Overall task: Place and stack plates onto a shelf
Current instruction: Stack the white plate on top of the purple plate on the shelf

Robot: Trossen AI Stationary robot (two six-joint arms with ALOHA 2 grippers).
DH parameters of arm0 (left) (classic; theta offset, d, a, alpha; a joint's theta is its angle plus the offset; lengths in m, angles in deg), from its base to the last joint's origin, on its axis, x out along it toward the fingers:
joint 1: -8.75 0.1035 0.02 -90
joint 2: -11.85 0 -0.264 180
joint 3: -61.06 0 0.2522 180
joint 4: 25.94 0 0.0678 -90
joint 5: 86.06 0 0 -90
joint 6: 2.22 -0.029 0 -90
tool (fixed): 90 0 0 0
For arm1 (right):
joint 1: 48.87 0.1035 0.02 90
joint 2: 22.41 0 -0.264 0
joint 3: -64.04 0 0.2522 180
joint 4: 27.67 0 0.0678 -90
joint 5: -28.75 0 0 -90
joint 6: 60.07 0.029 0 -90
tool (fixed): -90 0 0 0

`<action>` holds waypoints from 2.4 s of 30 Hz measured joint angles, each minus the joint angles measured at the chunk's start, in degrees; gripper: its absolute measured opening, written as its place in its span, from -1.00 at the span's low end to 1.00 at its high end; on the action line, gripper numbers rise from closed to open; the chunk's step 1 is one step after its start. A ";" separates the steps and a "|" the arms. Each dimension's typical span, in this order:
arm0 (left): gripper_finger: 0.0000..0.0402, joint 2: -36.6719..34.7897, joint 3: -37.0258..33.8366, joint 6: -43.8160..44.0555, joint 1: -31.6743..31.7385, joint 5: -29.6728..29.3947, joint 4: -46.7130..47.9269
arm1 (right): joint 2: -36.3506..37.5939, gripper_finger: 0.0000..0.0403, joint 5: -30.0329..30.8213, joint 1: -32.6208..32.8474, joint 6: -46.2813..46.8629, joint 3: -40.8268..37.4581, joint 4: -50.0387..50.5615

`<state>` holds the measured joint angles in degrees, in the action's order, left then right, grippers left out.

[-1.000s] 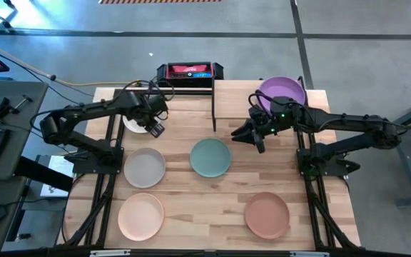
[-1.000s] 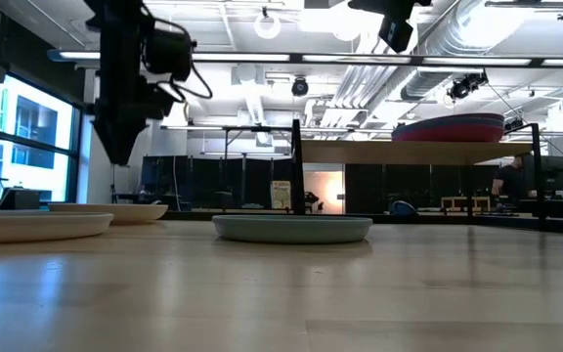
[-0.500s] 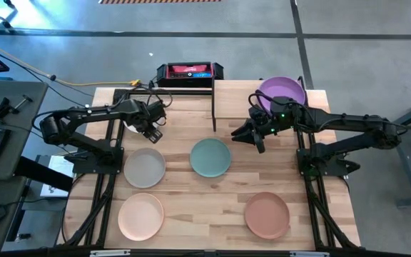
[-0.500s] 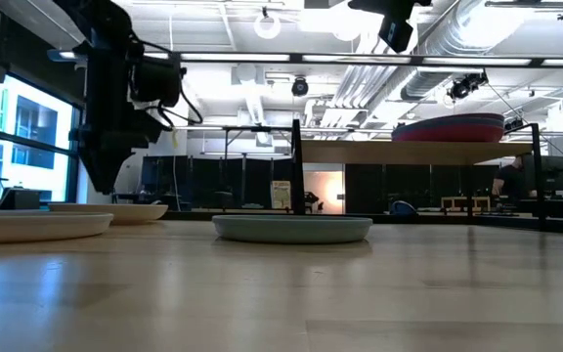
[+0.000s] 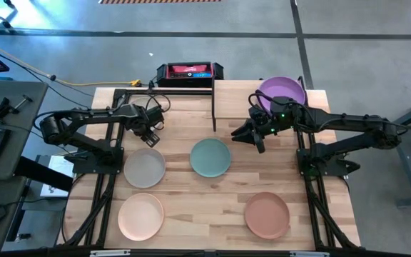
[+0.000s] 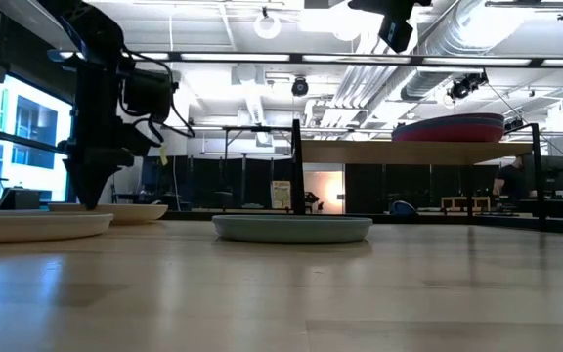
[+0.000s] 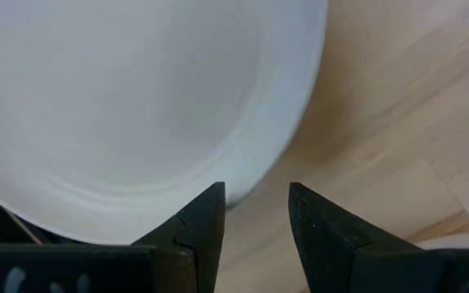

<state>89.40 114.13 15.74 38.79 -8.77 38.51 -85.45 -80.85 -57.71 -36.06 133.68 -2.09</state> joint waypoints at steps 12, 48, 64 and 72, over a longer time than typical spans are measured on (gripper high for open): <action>-0.37 8.14 -0.02 0.38 1.03 -0.46 -0.79 | 0.00 -0.49 -0.02 0.00 1.60 0.00 0.00; -0.99 9.38 4.79 -0.67 -8.00 -4.13 5.66 | 0.02 -0.49 1.41 -0.09 4.48 0.00 0.00; -1.00 9.38 21.32 -2.05 -21.83 -5.74 18.17 | 0.02 -0.41 9.76 -0.07 2.86 0.00 0.22; -1.00 9.38 28.68 -5.28 -30.11 -5.90 24.15 | 0.02 -0.29 15.38 -2.32 6.67 0.00 0.83</action>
<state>98.78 142.81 10.46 8.68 -14.66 62.67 -85.43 -65.46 -60.03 -29.40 133.68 -1.26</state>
